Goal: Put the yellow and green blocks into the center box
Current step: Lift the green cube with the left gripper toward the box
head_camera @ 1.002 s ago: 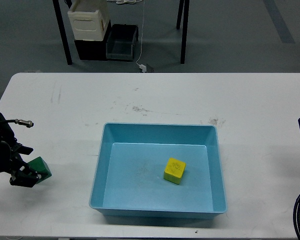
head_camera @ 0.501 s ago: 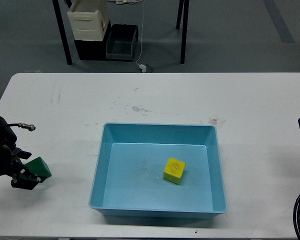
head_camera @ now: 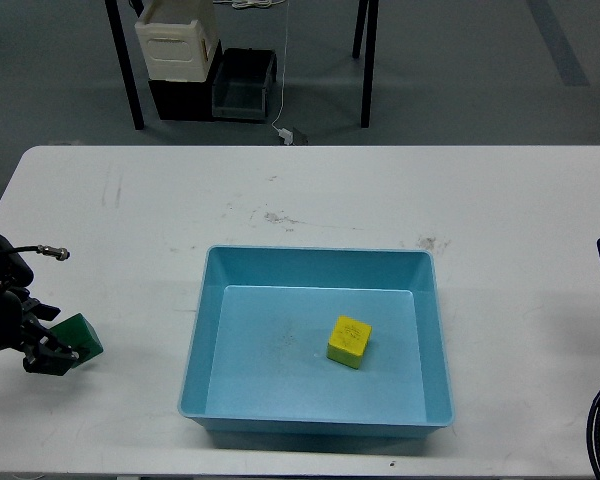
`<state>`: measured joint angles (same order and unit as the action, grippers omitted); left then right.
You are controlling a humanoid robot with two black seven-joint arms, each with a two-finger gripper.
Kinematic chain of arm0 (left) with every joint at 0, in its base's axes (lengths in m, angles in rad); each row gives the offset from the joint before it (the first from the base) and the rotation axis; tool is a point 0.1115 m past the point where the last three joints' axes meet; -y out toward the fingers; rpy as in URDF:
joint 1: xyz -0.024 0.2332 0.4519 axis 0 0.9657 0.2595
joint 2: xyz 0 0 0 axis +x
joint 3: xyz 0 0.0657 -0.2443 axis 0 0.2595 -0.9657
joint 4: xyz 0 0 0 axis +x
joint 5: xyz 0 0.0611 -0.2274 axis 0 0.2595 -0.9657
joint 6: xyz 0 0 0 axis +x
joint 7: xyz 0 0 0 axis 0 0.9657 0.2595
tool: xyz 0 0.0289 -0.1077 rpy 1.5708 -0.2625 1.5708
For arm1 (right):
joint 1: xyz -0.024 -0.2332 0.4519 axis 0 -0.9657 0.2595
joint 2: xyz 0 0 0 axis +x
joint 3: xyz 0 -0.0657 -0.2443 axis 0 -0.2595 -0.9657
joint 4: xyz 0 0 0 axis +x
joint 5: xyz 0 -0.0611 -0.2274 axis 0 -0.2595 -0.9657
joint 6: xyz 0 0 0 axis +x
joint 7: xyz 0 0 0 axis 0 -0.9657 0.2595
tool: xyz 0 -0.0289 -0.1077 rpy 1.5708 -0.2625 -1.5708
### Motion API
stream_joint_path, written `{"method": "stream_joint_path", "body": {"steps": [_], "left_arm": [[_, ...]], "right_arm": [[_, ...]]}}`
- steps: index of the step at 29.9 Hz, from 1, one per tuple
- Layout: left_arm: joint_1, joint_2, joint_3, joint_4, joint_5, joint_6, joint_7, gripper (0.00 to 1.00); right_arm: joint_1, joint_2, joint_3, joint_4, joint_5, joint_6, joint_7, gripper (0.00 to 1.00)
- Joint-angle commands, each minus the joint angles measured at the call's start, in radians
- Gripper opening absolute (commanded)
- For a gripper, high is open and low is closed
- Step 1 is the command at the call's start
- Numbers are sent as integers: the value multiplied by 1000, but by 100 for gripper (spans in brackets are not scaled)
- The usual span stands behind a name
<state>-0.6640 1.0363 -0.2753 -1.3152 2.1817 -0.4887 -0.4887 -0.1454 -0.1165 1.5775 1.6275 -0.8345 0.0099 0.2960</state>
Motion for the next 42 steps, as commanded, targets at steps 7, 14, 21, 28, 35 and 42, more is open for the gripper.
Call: {"method": "stream_joint_path", "body": {"steps": [7, 14, 21, 28, 35, 42], "left_arm": [[6, -12, 1, 10, 0, 0, 0, 51], [-8, -9, -10, 24, 0, 0, 0, 32], [-162, 54, -15, 22, -196, 45, 0, 27], [-341, 194, -13, -159, -382, 42, 0, 18], [-410, 179, -13, -380, -382, 38, 0, 17], [-437, -22, -1, -403, -271, 7, 0, 17]], "right_arm": [[0, 0, -1, -1, 0, -1, 0, 98], [0, 0, 4, -1, 0, -1, 0, 98], [0, 0, 10, -1, 0, -2, 0, 98], [-3, 0, 10, 0, 0, -8, 0, 99], [-6, -2, 13, -1, 0, -8, 0, 99], [-6, -2, 13, -1, 0, -8, 0, 99]]}}
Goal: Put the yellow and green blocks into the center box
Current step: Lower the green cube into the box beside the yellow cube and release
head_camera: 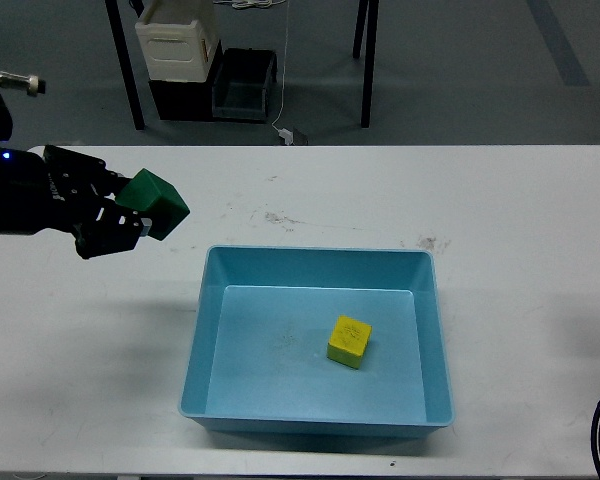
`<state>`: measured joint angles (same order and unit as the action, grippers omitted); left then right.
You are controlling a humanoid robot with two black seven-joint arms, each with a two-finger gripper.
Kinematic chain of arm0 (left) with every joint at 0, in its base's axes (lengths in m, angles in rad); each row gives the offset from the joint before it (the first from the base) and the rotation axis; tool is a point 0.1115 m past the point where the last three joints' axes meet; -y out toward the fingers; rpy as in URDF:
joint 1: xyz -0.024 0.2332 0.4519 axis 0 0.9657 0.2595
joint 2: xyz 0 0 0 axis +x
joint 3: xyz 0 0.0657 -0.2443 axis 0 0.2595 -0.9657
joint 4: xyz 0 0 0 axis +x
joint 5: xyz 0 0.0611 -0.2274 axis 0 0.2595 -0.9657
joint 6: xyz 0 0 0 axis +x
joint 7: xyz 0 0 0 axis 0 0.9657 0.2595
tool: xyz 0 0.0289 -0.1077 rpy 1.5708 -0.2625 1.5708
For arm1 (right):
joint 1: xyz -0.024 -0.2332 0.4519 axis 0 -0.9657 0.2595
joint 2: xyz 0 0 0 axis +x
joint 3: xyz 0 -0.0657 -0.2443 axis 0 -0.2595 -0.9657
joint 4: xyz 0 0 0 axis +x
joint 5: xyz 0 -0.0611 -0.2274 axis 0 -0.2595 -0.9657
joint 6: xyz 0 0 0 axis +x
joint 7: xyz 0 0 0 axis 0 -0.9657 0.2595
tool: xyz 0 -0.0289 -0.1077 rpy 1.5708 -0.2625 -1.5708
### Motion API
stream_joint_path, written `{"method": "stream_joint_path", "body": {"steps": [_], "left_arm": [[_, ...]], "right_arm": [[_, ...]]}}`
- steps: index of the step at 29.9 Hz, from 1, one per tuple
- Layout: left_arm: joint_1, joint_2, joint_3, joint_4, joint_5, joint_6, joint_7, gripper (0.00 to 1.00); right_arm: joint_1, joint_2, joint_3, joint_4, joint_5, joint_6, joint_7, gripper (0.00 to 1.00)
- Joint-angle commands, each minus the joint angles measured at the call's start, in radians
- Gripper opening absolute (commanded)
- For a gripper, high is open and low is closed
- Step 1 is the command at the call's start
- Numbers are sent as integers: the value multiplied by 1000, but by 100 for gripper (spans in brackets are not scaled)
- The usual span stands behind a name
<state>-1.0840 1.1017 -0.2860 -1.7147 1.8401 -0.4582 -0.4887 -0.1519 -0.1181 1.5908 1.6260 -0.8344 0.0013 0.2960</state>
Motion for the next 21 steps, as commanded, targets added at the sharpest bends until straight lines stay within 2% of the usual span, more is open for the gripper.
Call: {"method": "stream_joint_path", "body": {"steps": [1, 4, 9, 21], "left_arm": [[-27, -123, 21, -3, 100, -30, 0, 17], [-80, -210, 82, -2, 162, -30, 0, 17], [-191, -321, 263, 17, 215, -30, 0, 19], [-155, -503, 341, 122, 335, -30, 0, 21]], "right_arm": [[0, 0, 0, 0, 0, 0, 0, 99], [0, 0, 0, -1, 0, 0, 0, 99], [0, 0, 0, -1, 0, 0, 0, 99], [0, 0, -3, -3, 0, 0, 0, 99]]}}
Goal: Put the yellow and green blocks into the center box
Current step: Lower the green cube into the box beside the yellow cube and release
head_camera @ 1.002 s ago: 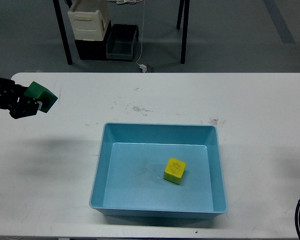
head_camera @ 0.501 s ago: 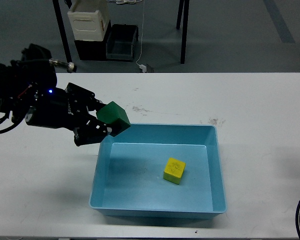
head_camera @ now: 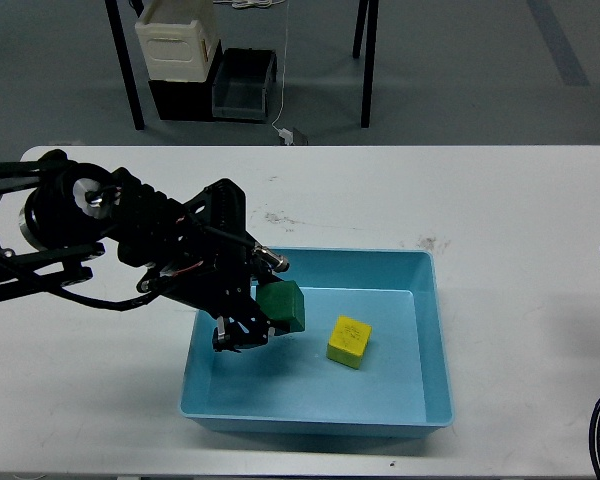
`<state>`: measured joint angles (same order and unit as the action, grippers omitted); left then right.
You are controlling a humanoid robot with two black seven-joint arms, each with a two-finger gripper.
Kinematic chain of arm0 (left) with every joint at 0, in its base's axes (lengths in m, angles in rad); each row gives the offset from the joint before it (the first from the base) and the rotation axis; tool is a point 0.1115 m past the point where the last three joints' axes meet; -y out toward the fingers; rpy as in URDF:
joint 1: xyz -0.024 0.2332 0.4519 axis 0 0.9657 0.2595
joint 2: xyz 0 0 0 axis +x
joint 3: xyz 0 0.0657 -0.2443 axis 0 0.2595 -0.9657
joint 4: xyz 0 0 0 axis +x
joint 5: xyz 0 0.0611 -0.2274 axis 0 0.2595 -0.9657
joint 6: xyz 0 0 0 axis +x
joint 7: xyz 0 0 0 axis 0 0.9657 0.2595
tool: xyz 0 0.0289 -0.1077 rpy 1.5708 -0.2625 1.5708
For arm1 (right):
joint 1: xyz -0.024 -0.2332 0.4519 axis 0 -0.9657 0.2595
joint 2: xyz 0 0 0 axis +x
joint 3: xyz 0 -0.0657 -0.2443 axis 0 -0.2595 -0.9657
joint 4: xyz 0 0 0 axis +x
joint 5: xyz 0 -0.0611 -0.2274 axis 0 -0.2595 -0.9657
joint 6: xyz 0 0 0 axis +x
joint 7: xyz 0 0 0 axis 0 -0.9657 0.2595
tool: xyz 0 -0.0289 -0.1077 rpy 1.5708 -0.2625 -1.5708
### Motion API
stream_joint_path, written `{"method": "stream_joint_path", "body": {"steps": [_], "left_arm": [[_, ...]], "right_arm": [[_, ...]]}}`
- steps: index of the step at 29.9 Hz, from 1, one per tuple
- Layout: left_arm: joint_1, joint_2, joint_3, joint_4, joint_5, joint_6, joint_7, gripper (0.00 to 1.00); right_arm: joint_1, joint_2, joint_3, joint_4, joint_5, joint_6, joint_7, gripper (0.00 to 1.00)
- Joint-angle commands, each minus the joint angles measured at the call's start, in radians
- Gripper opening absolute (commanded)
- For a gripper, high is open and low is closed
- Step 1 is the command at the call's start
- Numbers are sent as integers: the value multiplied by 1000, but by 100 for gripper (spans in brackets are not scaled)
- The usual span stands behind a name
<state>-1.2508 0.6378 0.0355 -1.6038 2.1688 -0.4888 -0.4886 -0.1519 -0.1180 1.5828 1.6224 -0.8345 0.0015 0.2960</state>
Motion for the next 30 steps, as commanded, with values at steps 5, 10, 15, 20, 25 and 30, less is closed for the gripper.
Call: {"method": "stream_joint_path", "body": {"steps": [5, 10, 15, 20, 25, 30], "left_arm": [[31, -107, 26, 93, 13, 0, 0, 23], [53, -142, 26, 156, 13, 0, 0, 37], [73, -145, 26, 191, 13, 0, 0, 66], [82, -145, 15, 203, 13, 0, 0, 86], [82, -144, 15, 206, -23, 0, 0, 96], [82, -144, 21, 206, -26, 0, 0, 81]], "right_arm": [[0, 0, 6, 1, 0, 0, 0, 99], [0, 0, 6, 2, 0, 0, 0, 99], [0, 0, 3, 2, 0, 2, 0, 99], [0, 0, 2, 2, 0, 0, 0, 99], [0, -5, 3, 2, 0, 5, 0, 100], [0, -5, 3, 2, 0, 5, 0, 100]]}}
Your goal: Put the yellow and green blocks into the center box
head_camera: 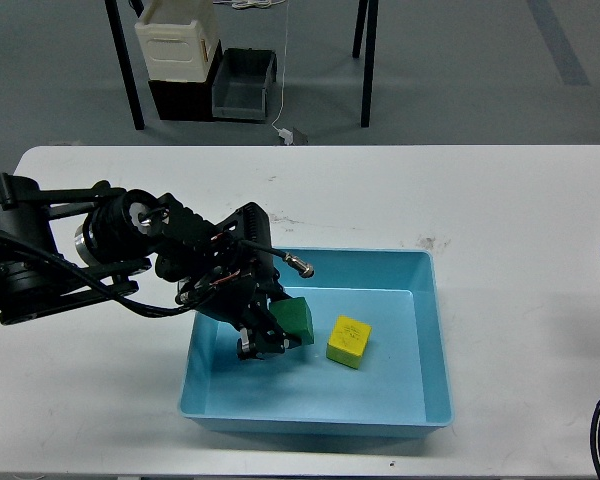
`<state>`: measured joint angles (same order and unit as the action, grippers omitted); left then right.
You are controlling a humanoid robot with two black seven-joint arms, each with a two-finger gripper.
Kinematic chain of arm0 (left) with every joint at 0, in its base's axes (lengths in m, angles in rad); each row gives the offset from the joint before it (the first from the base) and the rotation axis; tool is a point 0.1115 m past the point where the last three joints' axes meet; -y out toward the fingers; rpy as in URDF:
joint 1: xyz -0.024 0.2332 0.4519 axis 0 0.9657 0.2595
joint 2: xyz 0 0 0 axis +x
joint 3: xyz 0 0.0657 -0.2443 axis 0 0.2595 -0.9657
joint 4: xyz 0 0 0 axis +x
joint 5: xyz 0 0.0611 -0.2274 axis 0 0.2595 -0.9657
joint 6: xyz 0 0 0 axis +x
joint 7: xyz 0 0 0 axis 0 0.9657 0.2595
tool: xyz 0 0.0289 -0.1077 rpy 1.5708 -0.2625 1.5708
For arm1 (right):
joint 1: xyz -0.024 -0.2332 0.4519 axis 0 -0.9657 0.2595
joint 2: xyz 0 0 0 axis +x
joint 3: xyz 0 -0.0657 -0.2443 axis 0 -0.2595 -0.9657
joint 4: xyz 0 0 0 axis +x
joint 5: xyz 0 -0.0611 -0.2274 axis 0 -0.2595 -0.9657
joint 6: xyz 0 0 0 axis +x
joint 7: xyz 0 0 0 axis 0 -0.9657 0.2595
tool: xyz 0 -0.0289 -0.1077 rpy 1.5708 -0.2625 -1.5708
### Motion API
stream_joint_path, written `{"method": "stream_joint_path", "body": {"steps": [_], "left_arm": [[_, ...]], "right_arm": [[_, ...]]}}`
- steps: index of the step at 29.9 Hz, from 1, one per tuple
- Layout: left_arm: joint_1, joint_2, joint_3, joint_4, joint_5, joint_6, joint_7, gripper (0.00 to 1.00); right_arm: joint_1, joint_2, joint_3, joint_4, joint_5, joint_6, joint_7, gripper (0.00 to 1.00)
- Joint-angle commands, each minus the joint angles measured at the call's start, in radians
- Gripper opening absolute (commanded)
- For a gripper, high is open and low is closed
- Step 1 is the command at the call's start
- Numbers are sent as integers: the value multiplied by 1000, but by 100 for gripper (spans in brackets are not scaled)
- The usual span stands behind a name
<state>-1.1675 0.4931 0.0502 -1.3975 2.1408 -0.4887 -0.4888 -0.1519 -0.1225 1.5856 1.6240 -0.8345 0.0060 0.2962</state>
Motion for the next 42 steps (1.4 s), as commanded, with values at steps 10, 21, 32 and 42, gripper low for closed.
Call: {"method": "stream_joint_path", "body": {"steps": [10, 21, 32, 42], "left_arm": [[-3, 1, 10, 2, 41, 0, 0, 40], [-3, -1, -3, 3, 41, 0, 0, 89], [23, 30, -233, -6, -411, 0, 0, 100], [492, -24, -803, 34, -1105, 0, 0, 100]], "right_arm": [[-2, 0, -3, -1, 0, -1, 0, 100], [-2, 1, -6, 2, 0, -1, 0, 100], [23, -8, -55, 8, -2, 19, 1, 100], [149, 4, -58, 5, 219, 95, -9, 100]]}}
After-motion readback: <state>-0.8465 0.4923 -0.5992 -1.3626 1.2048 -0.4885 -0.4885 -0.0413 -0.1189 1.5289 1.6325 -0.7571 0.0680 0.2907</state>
